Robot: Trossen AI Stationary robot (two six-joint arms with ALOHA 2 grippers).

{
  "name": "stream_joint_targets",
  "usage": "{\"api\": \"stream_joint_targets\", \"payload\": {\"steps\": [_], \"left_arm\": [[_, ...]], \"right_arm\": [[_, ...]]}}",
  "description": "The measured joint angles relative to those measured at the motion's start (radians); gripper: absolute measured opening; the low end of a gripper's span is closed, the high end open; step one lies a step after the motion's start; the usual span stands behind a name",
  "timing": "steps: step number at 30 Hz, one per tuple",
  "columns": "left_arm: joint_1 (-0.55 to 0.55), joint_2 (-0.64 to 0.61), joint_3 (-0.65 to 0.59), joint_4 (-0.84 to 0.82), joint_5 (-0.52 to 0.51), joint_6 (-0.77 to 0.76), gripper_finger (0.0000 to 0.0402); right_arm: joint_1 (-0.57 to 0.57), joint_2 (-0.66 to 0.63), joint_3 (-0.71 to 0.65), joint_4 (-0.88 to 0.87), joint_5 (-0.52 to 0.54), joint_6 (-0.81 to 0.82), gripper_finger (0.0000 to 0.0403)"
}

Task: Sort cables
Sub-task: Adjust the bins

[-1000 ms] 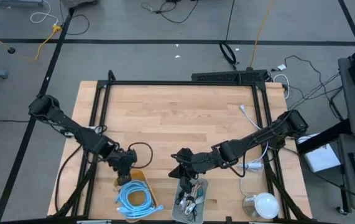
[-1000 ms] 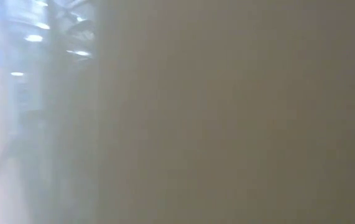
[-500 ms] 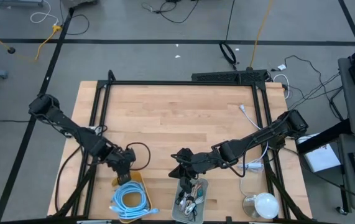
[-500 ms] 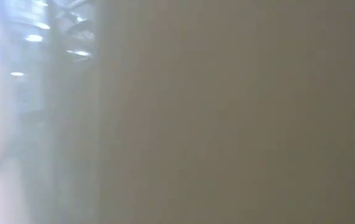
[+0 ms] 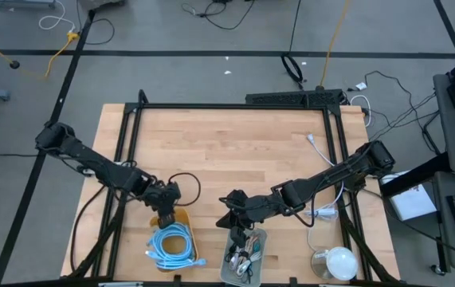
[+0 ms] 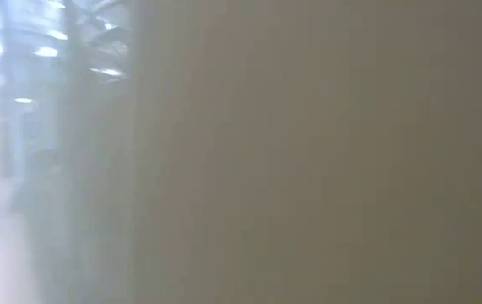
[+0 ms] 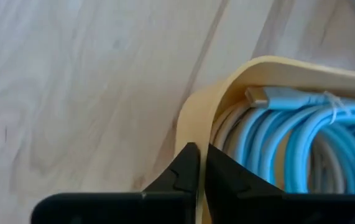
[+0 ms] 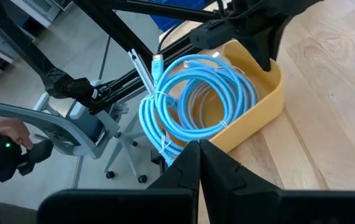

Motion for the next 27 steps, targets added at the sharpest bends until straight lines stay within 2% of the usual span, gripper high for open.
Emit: {"api": "stream_joint_targets", "payload": {"steps": [4, 10, 15, 18, 21, 24, 27], "left_arm": [[0.031, 0.001, 0.002, 0.068, -0.001, 0.015, 0.0034], [0.051, -0.024, 0.064, 0.070, -0.027, 0.037, 0.0076], [0.078, -0.050, 0.110, 0.024, -0.048, 0.014, 0.0115], [0.075, -0.053, 0.127, -0.089, -0.036, -0.072, 0.0122], [0.022, -0.053, 0.137, -0.292, -0.041, -0.129, 0.0093], [-0.025, -0.068, 0.139, -0.425, -0.056, -0.220, 0.0023], [-0.058, -0.090, 0.139, -0.511, -0.052, -0.354, 0.0005]], "right_arm": [[0.000, 0.000, 0.000, 0.000, 0.001, 0.000, 0.0000], [0.000, 0.000, 0.000, 0.000, 0.002, 0.000, 0.0000], [-0.001, 0.000, 0.000, -0.003, -0.001, -0.003, 0.0000], [-0.007, 0.001, 0.000, -0.004, -0.039, -0.012, 0.0000], [-0.008, 0.001, 0.000, -0.010, -0.075, -0.034, 0.0000], [-0.007, 0.001, 0.000, -0.030, -0.079, -0.063, 0.0000], [-0.017, 0.001, 0.000, -0.072, -0.127, -0.085, 0.0000]]}}
